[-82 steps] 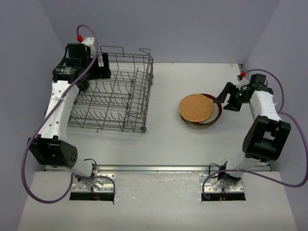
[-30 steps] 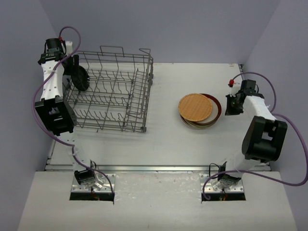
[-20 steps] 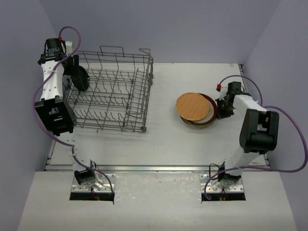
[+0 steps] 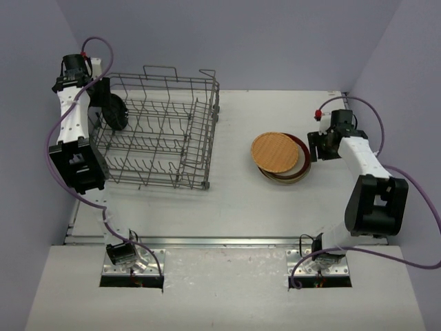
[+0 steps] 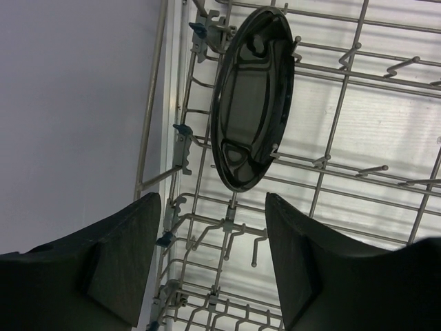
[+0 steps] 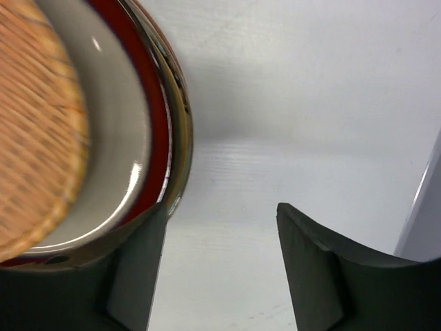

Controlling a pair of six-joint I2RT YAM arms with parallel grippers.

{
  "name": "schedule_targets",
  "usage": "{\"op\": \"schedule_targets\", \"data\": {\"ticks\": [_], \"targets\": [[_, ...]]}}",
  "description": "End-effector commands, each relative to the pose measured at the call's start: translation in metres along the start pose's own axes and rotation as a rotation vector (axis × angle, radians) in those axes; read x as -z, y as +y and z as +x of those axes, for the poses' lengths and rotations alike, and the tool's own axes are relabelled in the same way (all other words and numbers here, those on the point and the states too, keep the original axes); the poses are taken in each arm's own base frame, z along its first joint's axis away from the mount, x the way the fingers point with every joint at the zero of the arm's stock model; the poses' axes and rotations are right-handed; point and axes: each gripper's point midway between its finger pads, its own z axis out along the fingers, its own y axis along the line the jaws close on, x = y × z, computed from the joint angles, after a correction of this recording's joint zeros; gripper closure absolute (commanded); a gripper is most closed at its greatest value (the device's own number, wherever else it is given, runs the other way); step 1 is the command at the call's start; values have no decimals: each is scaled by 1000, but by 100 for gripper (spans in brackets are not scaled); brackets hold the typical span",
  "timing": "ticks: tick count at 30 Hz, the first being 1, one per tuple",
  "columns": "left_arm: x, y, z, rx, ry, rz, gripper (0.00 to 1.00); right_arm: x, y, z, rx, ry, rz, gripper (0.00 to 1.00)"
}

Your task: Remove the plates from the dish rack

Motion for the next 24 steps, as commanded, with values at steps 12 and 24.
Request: {"op": "schedule_targets", "data": {"ticks": [12,24], "targets": [[-45,-13,-17,1,-65,122,53,84,21,-65,-59,-248,-98,23],[-67,-20,-12,28,-63,152,80,87,25,-66,-57,-258,-123,24]]}}
